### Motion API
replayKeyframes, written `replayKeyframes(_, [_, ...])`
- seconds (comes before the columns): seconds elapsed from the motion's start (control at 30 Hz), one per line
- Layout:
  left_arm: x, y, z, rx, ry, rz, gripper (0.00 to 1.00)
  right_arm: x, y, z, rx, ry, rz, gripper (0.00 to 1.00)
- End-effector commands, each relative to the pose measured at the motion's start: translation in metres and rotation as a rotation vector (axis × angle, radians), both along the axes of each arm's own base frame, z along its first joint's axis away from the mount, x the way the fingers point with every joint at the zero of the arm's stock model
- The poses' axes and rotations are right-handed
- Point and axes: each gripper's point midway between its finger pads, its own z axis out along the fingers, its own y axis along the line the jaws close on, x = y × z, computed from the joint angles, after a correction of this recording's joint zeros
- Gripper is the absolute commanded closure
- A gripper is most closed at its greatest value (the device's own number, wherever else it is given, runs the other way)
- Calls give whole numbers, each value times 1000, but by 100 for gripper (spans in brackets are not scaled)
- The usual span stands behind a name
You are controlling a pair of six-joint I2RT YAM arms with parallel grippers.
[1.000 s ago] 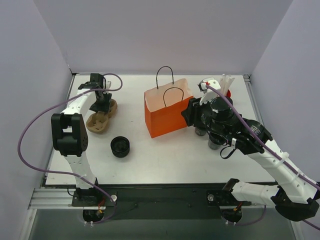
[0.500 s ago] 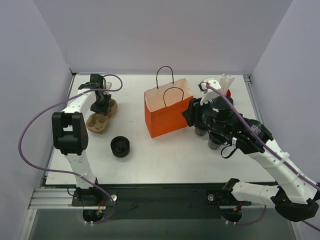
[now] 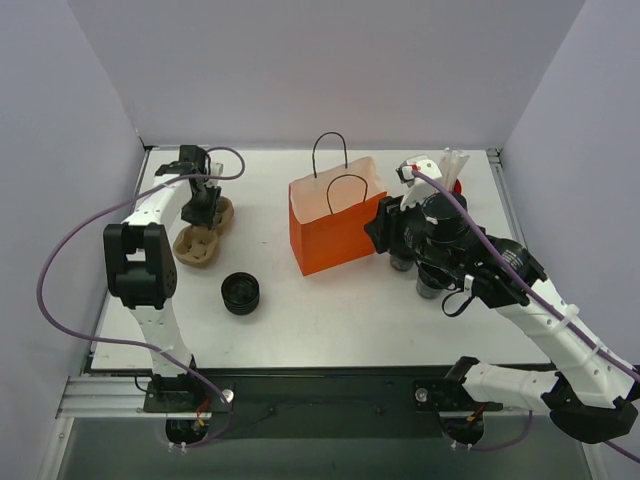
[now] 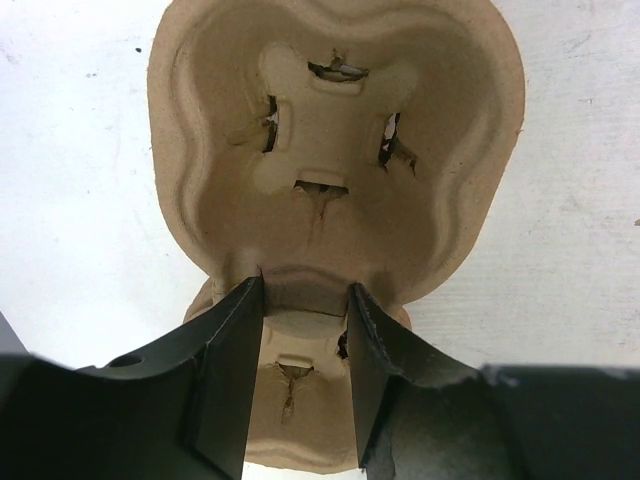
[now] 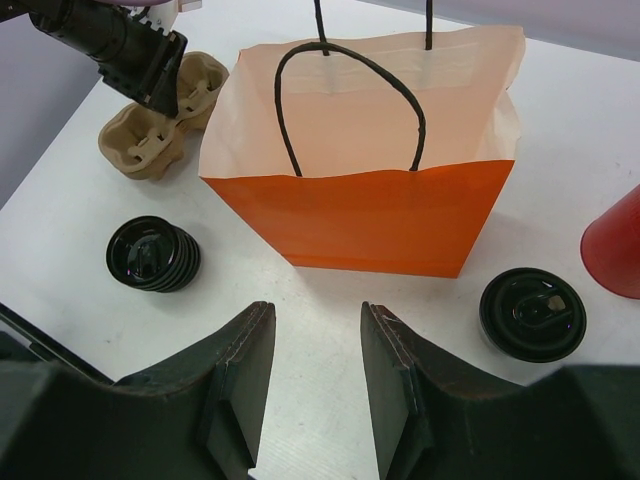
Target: Pack the takeout coffee
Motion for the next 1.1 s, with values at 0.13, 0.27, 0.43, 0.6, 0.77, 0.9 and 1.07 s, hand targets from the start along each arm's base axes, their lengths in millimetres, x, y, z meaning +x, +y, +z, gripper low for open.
replayKeyframes(0.13, [7,-1,23,-18,-33,11,65,2,1,2,18,12,-4,60])
replayKeyframes(0.27, [6,-2,22,-25,-26,16,67,2,2,0,17,15,-3,60])
replayKeyframes(0.43, [9,-3,39,-24,-46,37,69,6,-1,-3,32,34,-46,61])
replayKeyframes(0.6, [22,-5,90,-19,-133,48,69,17,-10,2,109,62,-175,63])
replayKeyframes(0.77, [29,-30,135,-97,-231,-1,69,30,-22,4,128,75,-292,63])
replayKeyframes(0.9, [23,-70,159,-217,-292,-66,70,62,-34,7,102,43,-456,64])
replayKeyframes(1.07, [12,-138,192,-270,-354,-196,70,88,-43,28,234,38,-620,60])
